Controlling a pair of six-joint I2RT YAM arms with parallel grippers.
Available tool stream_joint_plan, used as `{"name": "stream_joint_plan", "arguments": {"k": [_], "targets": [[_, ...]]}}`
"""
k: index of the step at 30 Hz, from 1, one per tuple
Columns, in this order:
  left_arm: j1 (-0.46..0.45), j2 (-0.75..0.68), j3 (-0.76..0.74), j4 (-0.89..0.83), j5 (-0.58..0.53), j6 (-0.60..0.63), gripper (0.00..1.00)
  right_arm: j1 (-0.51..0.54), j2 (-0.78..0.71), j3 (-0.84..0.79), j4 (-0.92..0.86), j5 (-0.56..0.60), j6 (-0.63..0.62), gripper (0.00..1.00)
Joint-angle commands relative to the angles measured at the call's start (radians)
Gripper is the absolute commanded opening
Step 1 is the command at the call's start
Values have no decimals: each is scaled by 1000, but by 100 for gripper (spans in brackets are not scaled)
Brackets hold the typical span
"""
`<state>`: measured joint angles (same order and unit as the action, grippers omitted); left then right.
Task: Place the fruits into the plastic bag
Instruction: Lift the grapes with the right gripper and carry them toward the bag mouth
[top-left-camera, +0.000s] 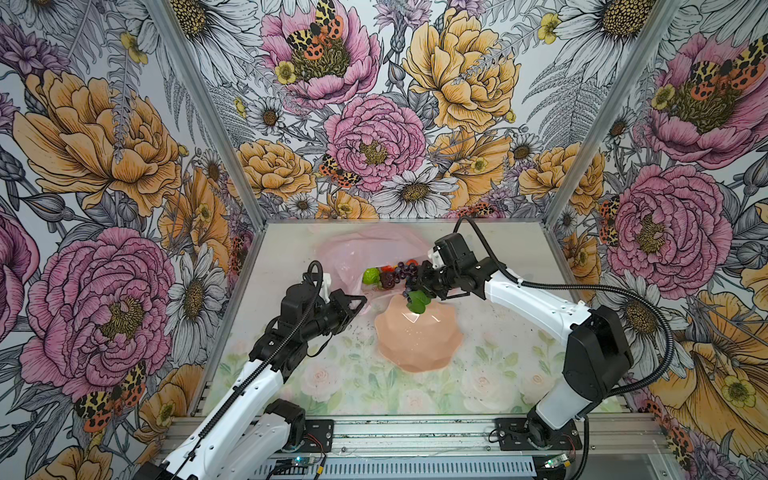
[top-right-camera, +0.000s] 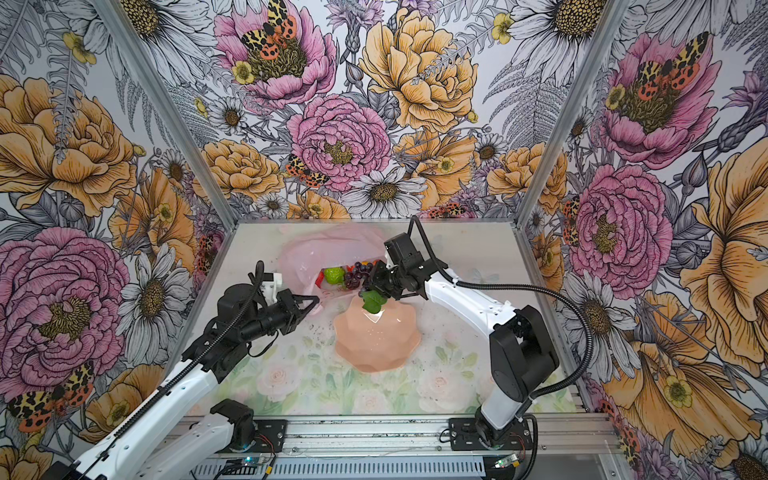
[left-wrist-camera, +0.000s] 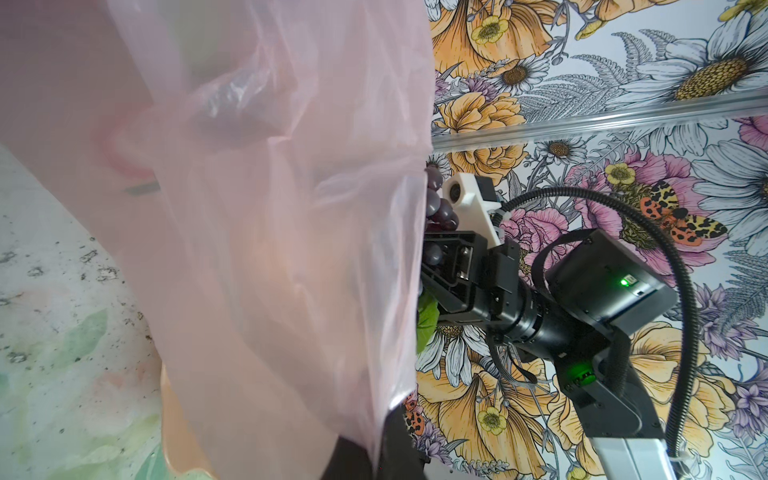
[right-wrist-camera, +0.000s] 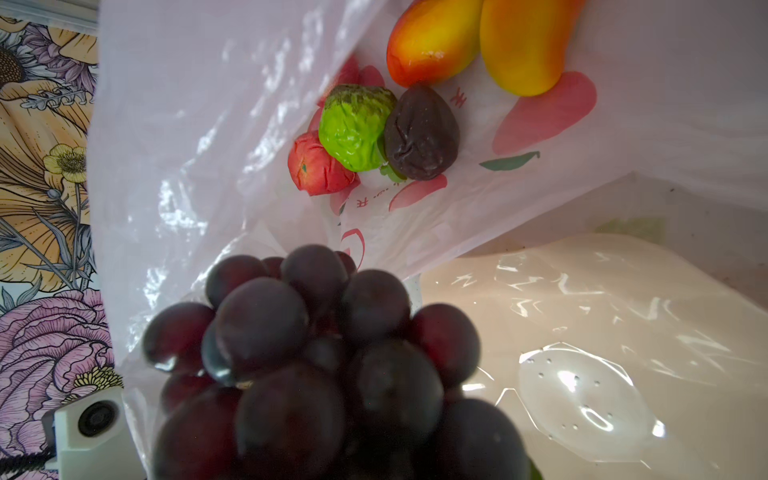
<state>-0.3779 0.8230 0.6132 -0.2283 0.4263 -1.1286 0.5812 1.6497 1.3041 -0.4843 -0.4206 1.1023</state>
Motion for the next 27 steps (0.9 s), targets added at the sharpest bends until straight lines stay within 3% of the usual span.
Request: {"name": "stream_joint_plan", "arguments": {"k": [1,27], "targets": [[-23,7,25,24,-17,-16,0,-3,-7,-10,110,-22,71,24],[-159,75,67,74,-109,-29,0,27,116,-42,273,6,231,25]]}}
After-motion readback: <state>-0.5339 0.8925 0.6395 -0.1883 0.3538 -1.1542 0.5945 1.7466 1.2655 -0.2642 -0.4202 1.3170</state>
